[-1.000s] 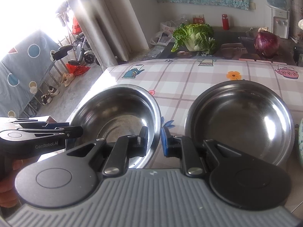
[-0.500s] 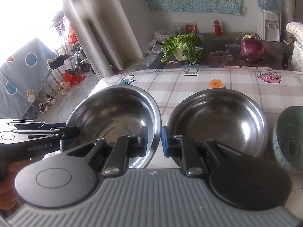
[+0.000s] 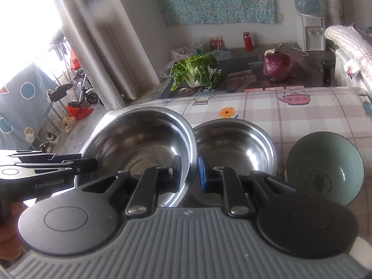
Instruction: Organize plates and bowls
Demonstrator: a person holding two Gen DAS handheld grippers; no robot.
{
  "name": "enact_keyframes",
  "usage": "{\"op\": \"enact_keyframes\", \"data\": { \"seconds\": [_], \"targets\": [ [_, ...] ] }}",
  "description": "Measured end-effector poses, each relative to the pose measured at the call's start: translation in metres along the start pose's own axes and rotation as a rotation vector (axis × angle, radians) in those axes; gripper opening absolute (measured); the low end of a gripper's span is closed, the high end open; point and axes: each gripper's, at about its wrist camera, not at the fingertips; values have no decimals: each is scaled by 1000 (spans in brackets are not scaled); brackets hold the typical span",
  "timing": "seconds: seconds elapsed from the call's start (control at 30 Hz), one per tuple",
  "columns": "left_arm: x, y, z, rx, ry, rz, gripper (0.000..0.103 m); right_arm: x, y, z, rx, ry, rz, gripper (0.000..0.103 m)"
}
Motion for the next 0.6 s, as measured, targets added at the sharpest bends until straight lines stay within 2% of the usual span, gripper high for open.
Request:
{"op": "enact_keyframes", "data": {
  "seconds": [0.23,0.4,0.6],
  "targets": [
    [35,12,-29,-26,-45,-22,26,39,-6,1,-4,-51,-52,14],
    [57,17,-56,-63,-55,-45,26,64,-11,-8,-21,-91,-84,14],
    [65,14,-79,-107,-45,-56,26,81,-17,-25,-52,-105,-106,15]
  ]
}}
Point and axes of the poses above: each gripper's, at about its wrist camera, not at the fingertips, and z roughly against the way its jaws point, x to its right, y to its top, and after that the axes turned 11 degrees about z, right-handed
